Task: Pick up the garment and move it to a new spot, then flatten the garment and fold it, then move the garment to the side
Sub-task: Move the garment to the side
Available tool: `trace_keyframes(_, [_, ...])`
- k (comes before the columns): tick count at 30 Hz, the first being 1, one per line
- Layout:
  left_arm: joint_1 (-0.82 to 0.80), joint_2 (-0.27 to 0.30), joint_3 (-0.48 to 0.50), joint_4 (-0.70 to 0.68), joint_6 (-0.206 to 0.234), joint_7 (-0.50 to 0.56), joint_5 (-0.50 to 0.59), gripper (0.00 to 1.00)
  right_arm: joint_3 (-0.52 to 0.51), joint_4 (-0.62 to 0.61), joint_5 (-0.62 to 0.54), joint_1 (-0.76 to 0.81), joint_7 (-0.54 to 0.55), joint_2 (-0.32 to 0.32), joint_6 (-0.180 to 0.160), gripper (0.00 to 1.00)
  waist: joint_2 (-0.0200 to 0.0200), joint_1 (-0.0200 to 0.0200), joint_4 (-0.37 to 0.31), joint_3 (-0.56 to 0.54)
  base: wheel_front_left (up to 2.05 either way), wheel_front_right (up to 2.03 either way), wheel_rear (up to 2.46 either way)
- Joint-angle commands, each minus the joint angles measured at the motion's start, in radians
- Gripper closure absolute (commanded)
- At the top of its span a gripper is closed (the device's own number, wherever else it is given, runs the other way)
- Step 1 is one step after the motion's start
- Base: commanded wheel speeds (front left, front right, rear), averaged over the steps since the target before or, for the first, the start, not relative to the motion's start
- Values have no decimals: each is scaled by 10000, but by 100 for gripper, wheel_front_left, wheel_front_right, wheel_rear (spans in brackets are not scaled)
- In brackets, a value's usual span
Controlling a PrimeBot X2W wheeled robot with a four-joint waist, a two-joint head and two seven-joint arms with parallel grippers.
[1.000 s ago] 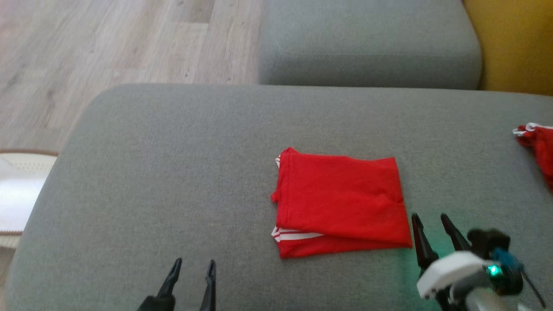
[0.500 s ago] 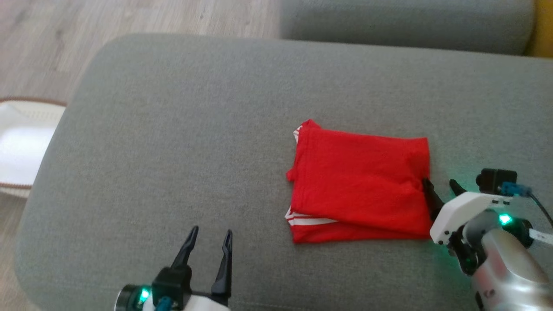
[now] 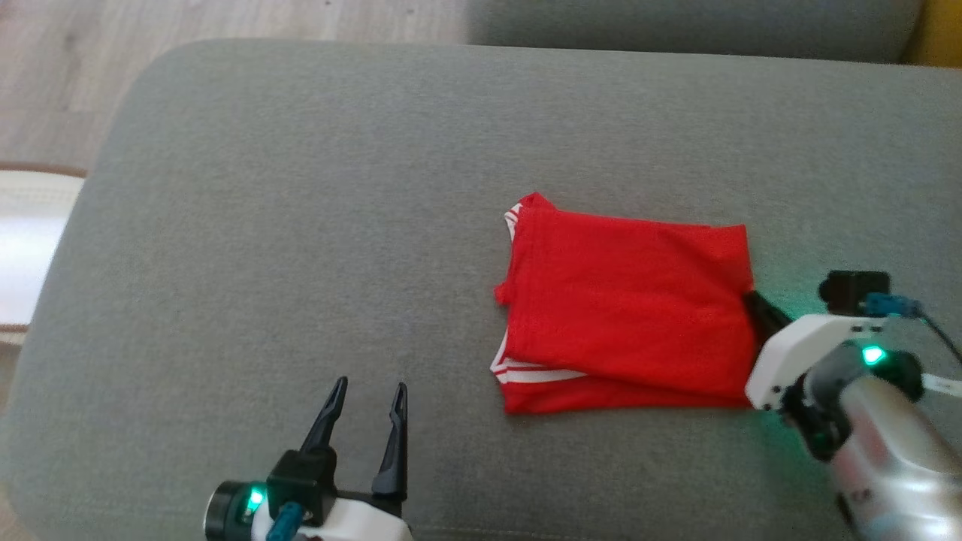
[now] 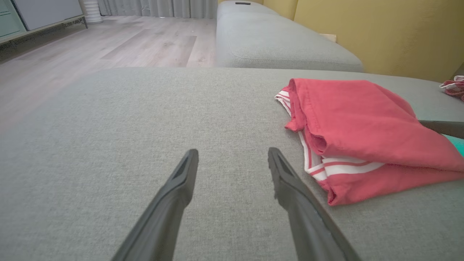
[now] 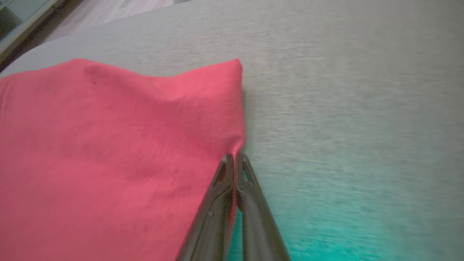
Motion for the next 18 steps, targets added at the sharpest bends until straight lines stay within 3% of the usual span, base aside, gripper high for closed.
trace_keyframes(1, [-490, -68, 304, -342, 73, -122, -62, 0, 69, -175, -74, -210, -155, -427, 65, 100, 0, -1, -156, 35, 0, 0, 0])
trace_keyframes(12, [-1128, -68, 189, -681, 226, -122, -65, 0, -426, -1074, -893, -1837, 301, -2905, 65, 100, 0, -1, -1460, 1082, 0, 0, 0])
trace_keyframes(18, [-1914, -68, 9, -648, 174, -122, 31, 0, -1116, -1509, -1441, -2815, 817, -4210, 65, 100, 0, -1, -1814, 1857, 0, 0, 0])
